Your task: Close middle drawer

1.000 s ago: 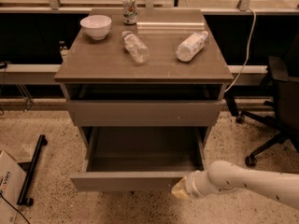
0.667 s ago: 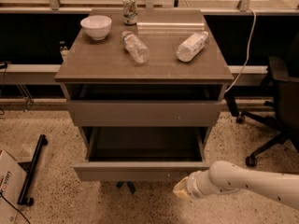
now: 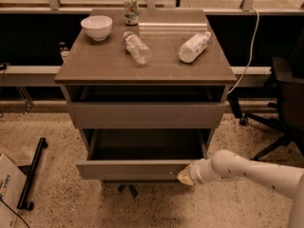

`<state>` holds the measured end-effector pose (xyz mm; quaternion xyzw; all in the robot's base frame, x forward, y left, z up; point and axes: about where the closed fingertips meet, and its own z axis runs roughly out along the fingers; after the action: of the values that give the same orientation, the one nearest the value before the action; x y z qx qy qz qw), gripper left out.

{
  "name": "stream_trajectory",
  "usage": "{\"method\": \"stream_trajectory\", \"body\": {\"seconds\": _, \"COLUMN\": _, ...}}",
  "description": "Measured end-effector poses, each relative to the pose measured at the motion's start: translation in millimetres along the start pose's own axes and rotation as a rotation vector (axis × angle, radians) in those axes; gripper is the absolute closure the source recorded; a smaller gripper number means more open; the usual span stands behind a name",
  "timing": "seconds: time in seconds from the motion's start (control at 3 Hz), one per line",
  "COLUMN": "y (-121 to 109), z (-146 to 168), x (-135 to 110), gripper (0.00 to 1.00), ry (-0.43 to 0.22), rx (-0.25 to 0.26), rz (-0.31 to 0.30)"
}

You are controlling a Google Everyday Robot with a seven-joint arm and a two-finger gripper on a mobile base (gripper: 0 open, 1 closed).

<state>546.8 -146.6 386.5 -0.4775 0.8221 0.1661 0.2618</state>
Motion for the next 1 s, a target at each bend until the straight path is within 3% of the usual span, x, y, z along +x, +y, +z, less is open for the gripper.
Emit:
{"method": "stream_trajectory", "body": {"seconds": 0.33, "y": -1.8, "z": 0.6, "x": -0.2, "gripper": 0.63, "ry": -0.001, "rx": 0.002, "rz": 0.000}}
{"method": "stream_trajectory", "body": {"seconds": 1.0, "y": -42.6, "z": 0.7, "x": -7.1, "gripper": 0.16, "ry": -0.033, "rx": 0.048, "rz": 0.021}}
